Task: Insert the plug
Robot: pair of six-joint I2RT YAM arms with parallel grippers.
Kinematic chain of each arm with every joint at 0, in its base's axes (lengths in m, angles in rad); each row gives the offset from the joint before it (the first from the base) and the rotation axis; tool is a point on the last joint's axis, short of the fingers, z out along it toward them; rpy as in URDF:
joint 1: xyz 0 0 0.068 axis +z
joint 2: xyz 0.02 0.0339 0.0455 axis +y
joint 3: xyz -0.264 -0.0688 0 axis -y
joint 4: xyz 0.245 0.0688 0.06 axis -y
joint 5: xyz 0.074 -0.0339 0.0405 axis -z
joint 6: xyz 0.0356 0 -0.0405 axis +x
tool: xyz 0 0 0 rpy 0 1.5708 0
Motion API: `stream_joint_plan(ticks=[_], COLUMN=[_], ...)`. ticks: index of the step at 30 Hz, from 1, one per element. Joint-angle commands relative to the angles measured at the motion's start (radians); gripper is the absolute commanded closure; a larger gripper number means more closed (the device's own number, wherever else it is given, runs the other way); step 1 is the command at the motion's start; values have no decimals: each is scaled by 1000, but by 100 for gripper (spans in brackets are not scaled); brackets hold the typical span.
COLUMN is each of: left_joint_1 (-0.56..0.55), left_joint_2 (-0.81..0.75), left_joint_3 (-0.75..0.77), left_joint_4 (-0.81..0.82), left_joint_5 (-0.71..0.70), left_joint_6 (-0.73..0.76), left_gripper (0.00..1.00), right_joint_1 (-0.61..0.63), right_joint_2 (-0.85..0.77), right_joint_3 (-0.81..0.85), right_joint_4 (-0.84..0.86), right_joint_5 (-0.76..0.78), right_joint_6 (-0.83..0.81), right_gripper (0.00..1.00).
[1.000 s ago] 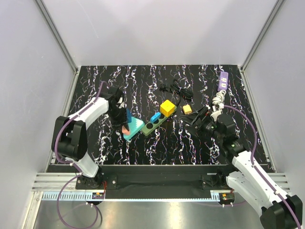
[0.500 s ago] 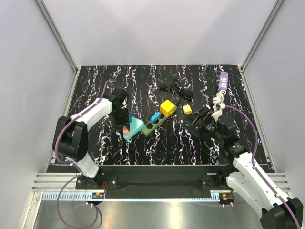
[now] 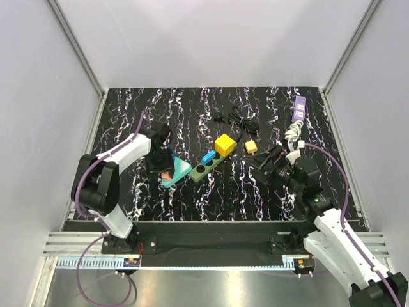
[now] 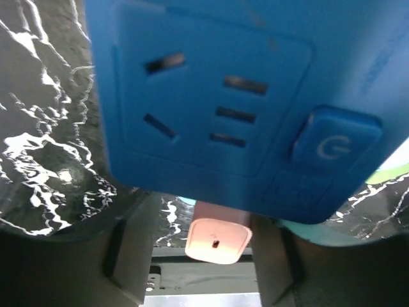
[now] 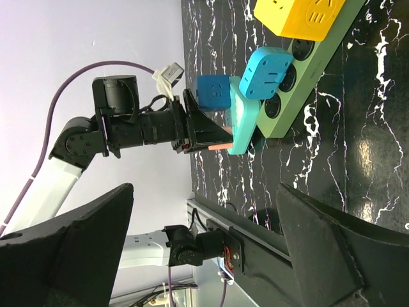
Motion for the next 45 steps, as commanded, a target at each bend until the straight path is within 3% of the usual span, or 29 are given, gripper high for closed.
stream_joint_plan(ticks=[1, 9, 14, 17, 20, 25, 28, 33, 36, 41, 45], left_joint_1=[7, 21, 27, 16, -14, -154, -223, -252, -255, -258, -260], left_joint_2=[-17, -136, -256, -328, -348, -374, -414, -513, -612, -684, -681], left_joint_3=[-9, 123, 240, 272, 274, 243, 190, 36, -63, -111, -116], left_joint_4=[-10, -111, -156, -137, -94, 0, 59, 117, 215, 249, 249], left_joint_5=[-123, -190, -207, -158, -102, -63, -67, -296, -232, -345, -391], left_joint_6=[6, 38, 73, 115, 151, 208, 242, 311, 308, 319, 317], left_gripper=[36, 24, 9, 1, 1, 1, 1, 1, 1, 1, 1], right_joint_1=[4, 4, -23, -115, -213, -325, -365, -394, -394, -408, -422], right_joint_2=[-1, 83, 345, 494, 611, 864, 997, 1247, 1377, 1543, 1596], right_joint_3=[20, 112, 282, 376, 483, 723, 816, 1093, 1238, 1385, 1384], right_joint_4=[-15, -226, -411, -437, -445, -485, -447, -480, -521, -610, -618], right_joint_5=[28, 119, 268, 288, 323, 537, 440, 537, 602, 748, 627], right_joint_6=[-14, -171, -332, -406, -470, -598, -766, -871, -935, -1027, -1073], right_gripper=[0, 0, 0, 0, 0, 2, 2, 7, 13, 16, 20])
